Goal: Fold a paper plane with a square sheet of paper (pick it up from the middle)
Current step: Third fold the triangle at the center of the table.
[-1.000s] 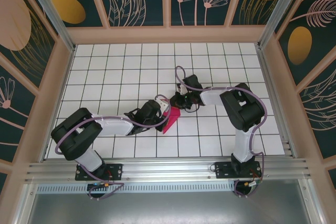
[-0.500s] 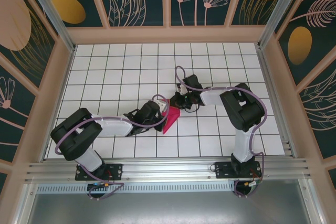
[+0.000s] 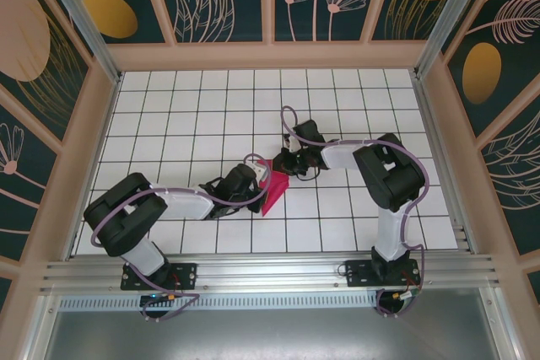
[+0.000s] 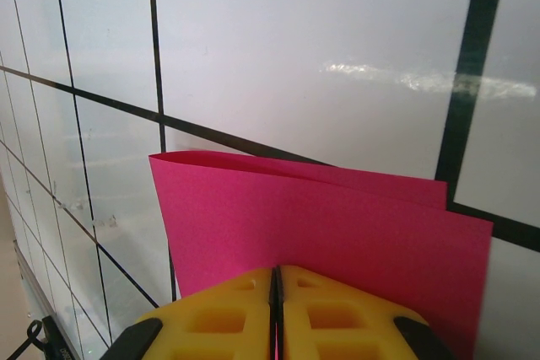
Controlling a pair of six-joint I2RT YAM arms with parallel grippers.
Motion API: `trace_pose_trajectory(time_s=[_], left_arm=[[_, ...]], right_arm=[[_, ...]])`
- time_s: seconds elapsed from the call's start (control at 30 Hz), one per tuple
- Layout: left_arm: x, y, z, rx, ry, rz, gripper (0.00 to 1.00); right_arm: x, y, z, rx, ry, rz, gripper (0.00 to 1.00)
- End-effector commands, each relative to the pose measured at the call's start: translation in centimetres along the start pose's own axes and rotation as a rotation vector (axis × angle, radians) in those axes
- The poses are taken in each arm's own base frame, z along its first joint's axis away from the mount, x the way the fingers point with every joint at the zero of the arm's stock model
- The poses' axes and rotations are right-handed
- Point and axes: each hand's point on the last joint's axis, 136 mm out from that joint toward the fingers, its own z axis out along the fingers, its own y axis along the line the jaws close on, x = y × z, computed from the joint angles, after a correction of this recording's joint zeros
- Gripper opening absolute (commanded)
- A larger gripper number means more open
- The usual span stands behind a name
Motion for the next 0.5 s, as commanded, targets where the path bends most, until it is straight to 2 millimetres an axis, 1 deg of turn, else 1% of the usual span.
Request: trace_pose_trajectory(time_s=[0.0, 0.13, 0.37, 0.47], left_arm=[[-0.1, -0.4, 0.4, 0.031, 0.003, 0.017, 0.00], [-0.3, -0.7, 0.3, 0.039, 0.003, 0.034, 0.00], [-1.0, -1.4, 0.2, 0.071, -0.018, 0.050, 0.00], [-1.0, -1.4, 0.4, 0.069, -0.017, 0.059, 0.00]], right_arm=[[1.5, -0.8, 0.7, 0.034, 0.048, 0.019, 0.13], [1.5, -0.7, 0.9, 0.035, 0.056, 0.015, 0.13], [1.9, -1.2, 1.0, 0.043, 0.060, 0.025, 0.14], [1.9, -1.4, 1.1, 0.046, 0.058, 0.031, 0.13]])
